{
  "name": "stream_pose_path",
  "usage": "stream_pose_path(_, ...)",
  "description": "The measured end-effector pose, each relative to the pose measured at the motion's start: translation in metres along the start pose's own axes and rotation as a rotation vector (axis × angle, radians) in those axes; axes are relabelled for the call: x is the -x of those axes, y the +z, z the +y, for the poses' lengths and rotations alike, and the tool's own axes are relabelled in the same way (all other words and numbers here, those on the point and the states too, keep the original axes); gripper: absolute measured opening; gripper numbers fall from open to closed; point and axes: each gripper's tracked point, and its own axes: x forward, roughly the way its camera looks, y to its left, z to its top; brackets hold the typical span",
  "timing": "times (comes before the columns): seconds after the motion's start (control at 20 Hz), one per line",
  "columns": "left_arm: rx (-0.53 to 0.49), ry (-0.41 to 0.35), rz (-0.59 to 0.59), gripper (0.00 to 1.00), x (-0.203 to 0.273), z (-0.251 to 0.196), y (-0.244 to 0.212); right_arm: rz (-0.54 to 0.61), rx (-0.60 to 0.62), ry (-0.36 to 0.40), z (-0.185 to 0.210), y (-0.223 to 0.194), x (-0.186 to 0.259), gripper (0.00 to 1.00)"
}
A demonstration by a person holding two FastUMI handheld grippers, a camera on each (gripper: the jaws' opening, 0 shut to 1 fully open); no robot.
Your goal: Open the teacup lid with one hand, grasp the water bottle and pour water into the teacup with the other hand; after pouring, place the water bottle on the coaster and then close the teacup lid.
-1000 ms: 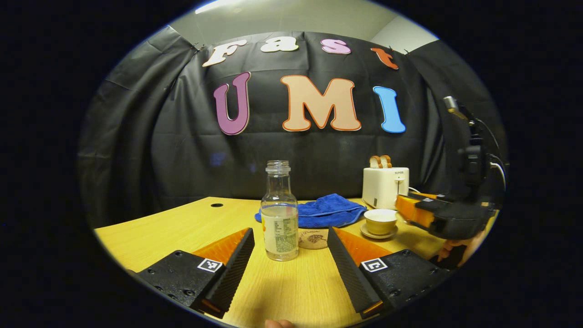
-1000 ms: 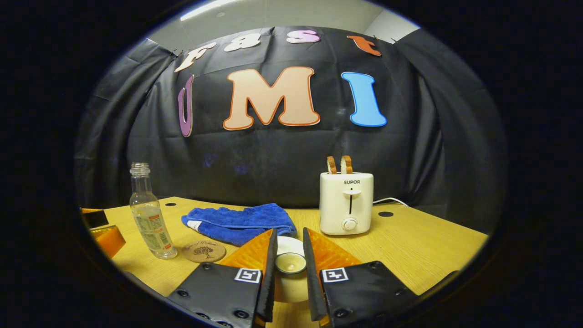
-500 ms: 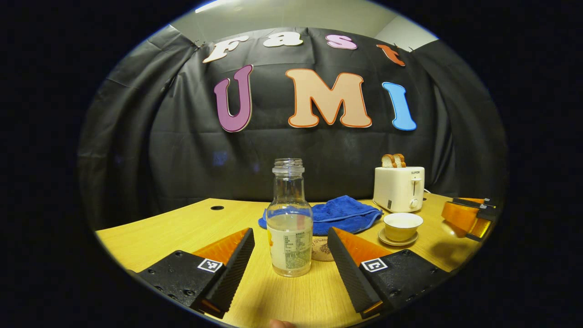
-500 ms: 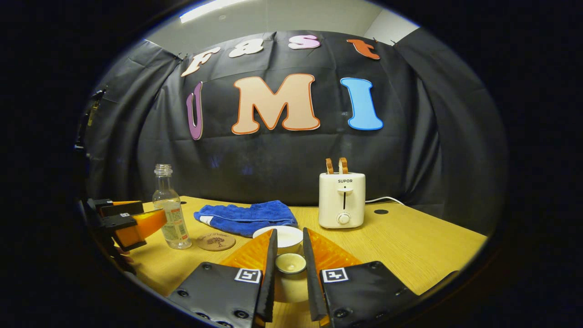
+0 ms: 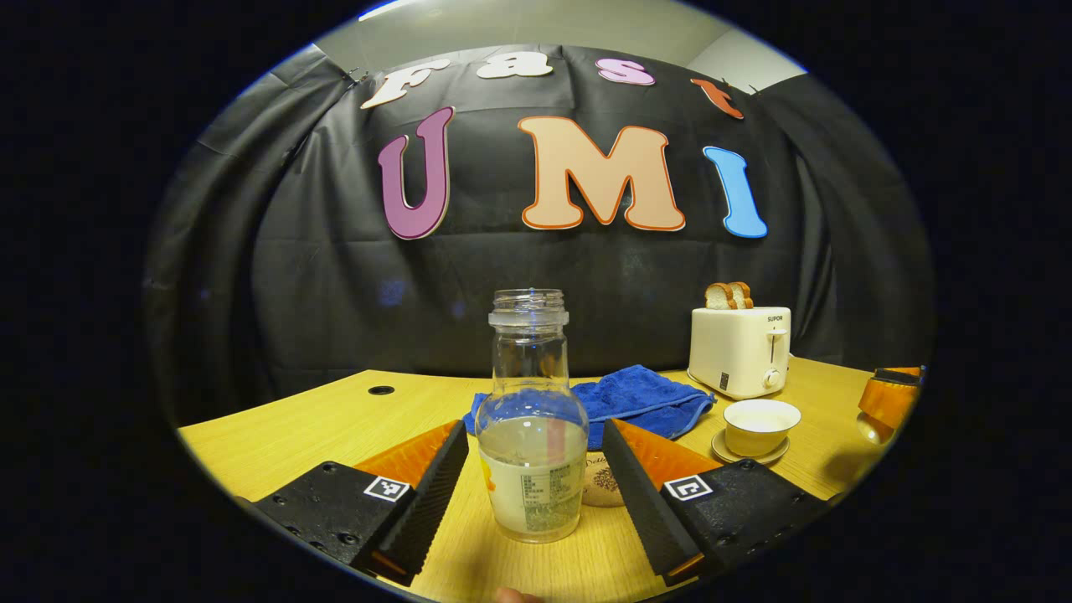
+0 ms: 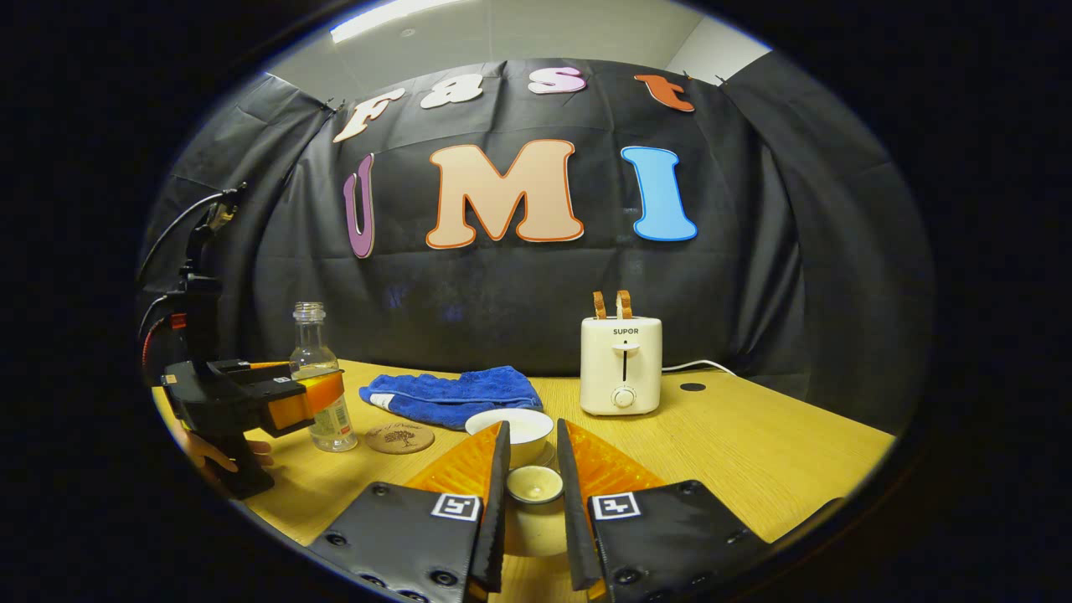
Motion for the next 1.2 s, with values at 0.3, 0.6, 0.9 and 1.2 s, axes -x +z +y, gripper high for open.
stream_pose_path(0.3, 0.000, -0.025, -0.001, 0.94, -0.022, 0.000, -0.001, 0.002, 0.000, 0.005, 0.000, 0.000, 0.003, 0.34)
stream_pose_path(0.6, 0.000, -0.037, 0.001, 0.75, -0.030, 0.001, -0.003, 0.003, 0.000, 0.015, -0.001, 0.000, 0.009, 0.34)
stream_pose_path(0.9, -0.004, -0.059, 0.015, 0.73, -0.032, -0.005, -0.005, 0.004, 0.000, 0.014, -0.003, 0.001, 0.012, 0.34)
stream_pose_path(1.2, -0.342, -0.050, 0.030, 0.70, -0.039, -0.013, -0.006, -0.003, 0.002, -0.007, -0.015, 0.002, 0.016, 0.30)
